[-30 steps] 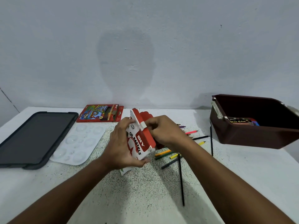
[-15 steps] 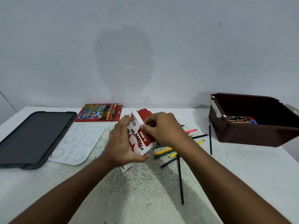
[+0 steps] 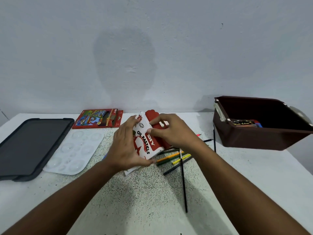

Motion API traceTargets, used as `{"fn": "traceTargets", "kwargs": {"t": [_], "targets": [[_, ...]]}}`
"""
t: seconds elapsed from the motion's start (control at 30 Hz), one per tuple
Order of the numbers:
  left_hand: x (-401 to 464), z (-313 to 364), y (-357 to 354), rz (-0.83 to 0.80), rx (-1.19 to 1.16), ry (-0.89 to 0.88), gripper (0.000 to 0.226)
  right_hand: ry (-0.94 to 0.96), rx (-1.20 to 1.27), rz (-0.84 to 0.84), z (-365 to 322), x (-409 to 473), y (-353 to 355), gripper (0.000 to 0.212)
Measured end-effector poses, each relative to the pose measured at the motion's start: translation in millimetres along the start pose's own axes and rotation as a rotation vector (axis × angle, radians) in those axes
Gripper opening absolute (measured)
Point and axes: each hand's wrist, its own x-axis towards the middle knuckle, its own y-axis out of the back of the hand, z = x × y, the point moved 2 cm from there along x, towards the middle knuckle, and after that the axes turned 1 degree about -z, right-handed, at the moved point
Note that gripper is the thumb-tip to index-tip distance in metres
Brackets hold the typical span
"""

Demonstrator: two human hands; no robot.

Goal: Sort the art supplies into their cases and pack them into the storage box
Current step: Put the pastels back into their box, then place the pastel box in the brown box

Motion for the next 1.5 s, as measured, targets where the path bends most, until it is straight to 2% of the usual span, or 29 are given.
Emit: {"fn": "traceTargets", "kwargs": {"t": [0.07, 0.2, 0.3, 0.37, 0.47, 0.53, 0.6, 0.7, 0.8, 0.93, 1.0, 1.07, 1.13, 1.27, 1.33, 1.43, 1.5], "targets": [[7, 4, -4, -0.012, 0.034, -0.02, 0.127, -0.021, 0.113, -0.001, 5, -1, 5, 0.022], [23, 16, -13, -0.088, 0.05, -0.069, 0.13, 0.006, 0.072, 0.114, 9, -4, 25, 0.024], [31, 17, -16, -0.135, -0.04, 0.091, 0.114, -0.026, 0.22, 0.169, 16, -6, 52, 0.032], [36, 15, -19, -0.119, -0.169, 0.29, 0.091, -0.062, 0.324, 0.217, 24, -7, 79, 0.037], [54, 35, -34, -0.109, -0.568, 0.548, 0.047, -0.116, 0.41, 0.279, 35, -6, 121, 0.045], [75, 60, -49, -0.092, -0.728, 0.612, 0.043, -0.143, 0.456, 0.337, 48, 1, 151, 0.048], [98, 82, -63, -0.052, -0.811, 0.601, 0.047, -0.187, 0.479, 0.413, 63, 7, 183, 0.049], [136, 123, -93, -0.087, -0.873, 0.547, 0.052, -0.247, 0.287, 0.506, 89, 11, 241, 0.039], [165, 168, -124, -0.17, -0.844, 0.482, 0.057, -0.331, 0.058, 0.531, 119, 7, 290, 0.029], [190, 211, -162, -0.298, -0.834, 0.446, 0.055, -0.445, -0.002, 0.572, 164, -1, 330, 0.031], [198, 221, -176, -0.358, -0.749, 0.406, 0.055, -0.476, -0.027, 0.594, 186, -4, 339, 0.036], [201, 228, -188, -0.421, -0.626, 0.362, 0.056, -0.505, -0.049, 0.603, 203, -6, 342, 0.031], [202, 230, -198, -0.49, -0.493, 0.333, 0.057, -0.563, -0.111, 0.573, 212, -6, 339, 0.019], [206, 230, -203, -0.582, -0.305, 0.296, 0.05, -0.665, -0.225, 0.462, 230, 7, 332, 0.039], [210, 228, -200, -0.592, -0.251, 0.286, 0.048, -0.709, -0.316, 0.393, 231, 10, 327, 0.04], [210, 221, -192, -0.559, -0.251, 0.255, 0.043, -0.743, -0.456, 0.297, 232, 12, 321, 0.042], [205, 211, -182, -0.491, -0.383, 0.283, 0.031, -0.743, -0.556, 0.225, 233, 14, 319, 0.044]]}}
